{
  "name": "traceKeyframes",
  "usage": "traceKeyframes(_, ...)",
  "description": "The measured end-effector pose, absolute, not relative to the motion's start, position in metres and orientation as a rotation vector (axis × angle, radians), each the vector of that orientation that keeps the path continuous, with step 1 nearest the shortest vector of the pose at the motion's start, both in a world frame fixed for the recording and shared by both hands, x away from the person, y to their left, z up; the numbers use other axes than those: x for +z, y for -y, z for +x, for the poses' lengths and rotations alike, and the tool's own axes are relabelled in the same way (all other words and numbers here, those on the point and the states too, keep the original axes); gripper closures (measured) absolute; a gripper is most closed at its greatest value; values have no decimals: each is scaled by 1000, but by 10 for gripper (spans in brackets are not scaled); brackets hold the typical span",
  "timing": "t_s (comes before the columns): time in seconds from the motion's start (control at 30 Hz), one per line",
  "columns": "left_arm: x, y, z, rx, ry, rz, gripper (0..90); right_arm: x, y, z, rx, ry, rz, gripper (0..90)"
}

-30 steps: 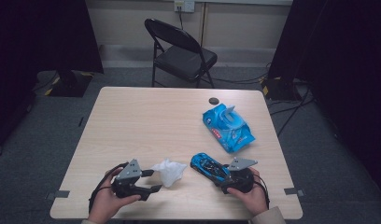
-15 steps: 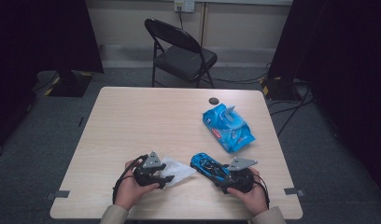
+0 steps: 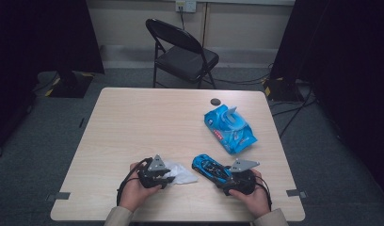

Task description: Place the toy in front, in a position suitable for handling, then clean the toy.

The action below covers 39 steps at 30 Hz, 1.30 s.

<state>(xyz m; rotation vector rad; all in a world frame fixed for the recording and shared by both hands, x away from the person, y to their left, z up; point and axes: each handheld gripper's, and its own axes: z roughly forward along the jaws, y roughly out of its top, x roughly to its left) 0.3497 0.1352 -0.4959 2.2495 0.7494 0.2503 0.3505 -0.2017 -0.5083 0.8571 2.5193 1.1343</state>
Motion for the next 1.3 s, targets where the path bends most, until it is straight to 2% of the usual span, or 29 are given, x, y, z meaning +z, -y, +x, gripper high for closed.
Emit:
traceKeyframes(0.27, -492, -130, 349, 192, -810, 2258, 823, -508, 202, 351, 1134, -2520, 857, 238)
traceKeyframes(0.9, -462, -112, 352, 115, -759, 2172, 835, -508, 202, 351, 1137, -2520, 857, 238)
traceKeyframes(1.3, -451, -67, 354, 66, -671, 2129, 836, -508, 202, 351, 1138, -2521, 855, 239)
